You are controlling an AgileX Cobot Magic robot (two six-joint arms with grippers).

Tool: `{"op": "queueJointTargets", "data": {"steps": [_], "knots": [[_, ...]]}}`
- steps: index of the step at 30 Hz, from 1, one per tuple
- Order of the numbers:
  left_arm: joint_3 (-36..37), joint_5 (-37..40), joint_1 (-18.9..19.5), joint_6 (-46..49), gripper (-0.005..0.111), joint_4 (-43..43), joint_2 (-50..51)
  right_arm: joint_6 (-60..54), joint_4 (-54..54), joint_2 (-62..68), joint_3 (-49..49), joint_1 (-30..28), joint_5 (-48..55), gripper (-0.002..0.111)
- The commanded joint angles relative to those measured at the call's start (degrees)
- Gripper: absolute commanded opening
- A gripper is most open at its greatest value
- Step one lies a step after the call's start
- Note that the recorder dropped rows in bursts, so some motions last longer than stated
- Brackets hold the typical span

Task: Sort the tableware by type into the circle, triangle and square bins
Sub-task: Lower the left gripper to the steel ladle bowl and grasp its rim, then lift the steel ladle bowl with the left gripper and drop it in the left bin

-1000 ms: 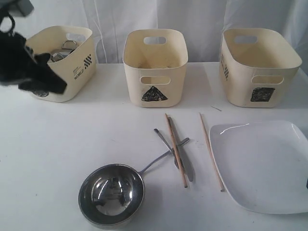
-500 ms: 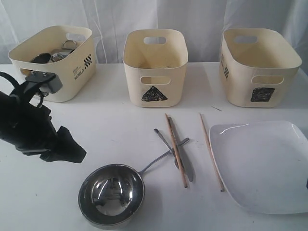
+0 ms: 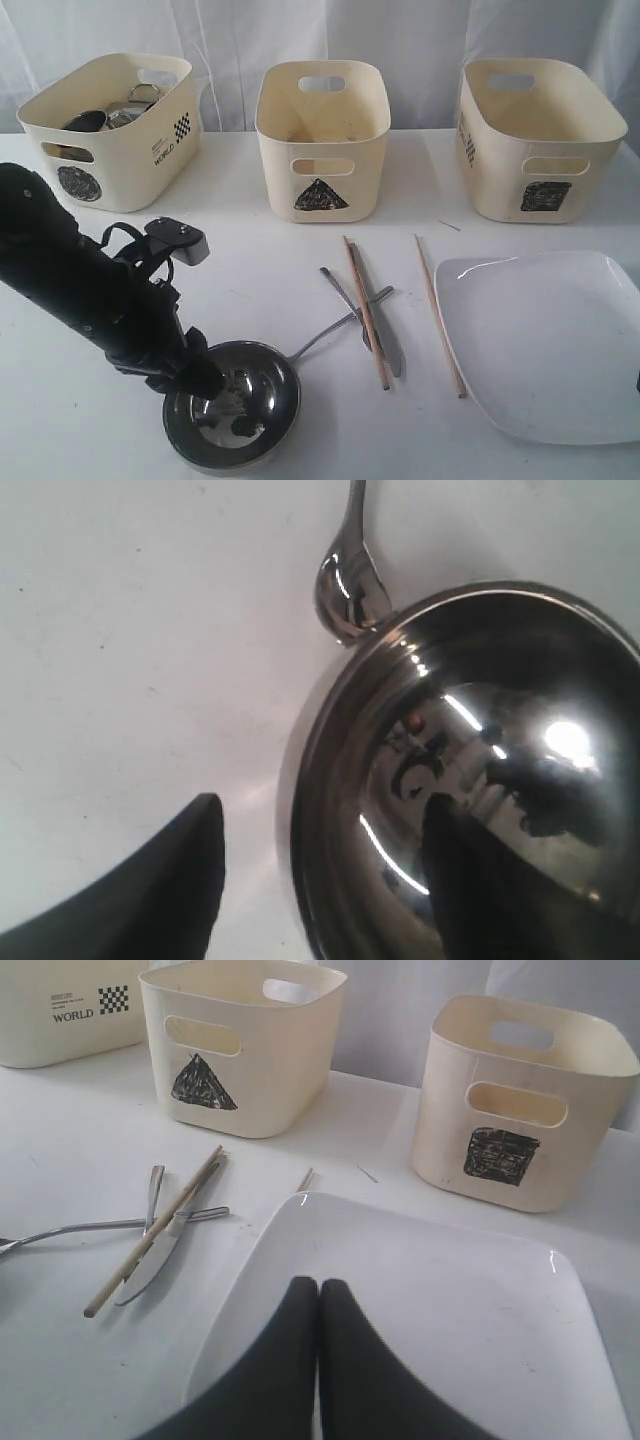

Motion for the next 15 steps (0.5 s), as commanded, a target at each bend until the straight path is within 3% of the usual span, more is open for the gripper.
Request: {"op": "queueJointTargets", "data": {"steps": [1, 6, 11, 15], "knots": [[0.4, 0.7, -0.3, 0.4, 0.052, 0.0, 2.0, 0.0, 0.1, -0.4, 0.4, 0.1, -0.4, 0.0], [0.1, 1.2, -0.3, 0.7, 0.004, 1.2, 2.3, 0.0, 0.1, -0.4, 0.4, 0.1, -0.4, 0.0], [-4.7, 2.4, -0.2, -2.7, 0.0, 6.9, -2.2, 0.0, 0.1, -0.4, 0.4, 0.1, -0.4, 0.0], [-10.7, -1.3, -0.2, -7.9, 0.0, 14.1, -6.5, 0.0, 0.1, -0.4, 0.4, 0.1, -0.4, 0.0]]}}
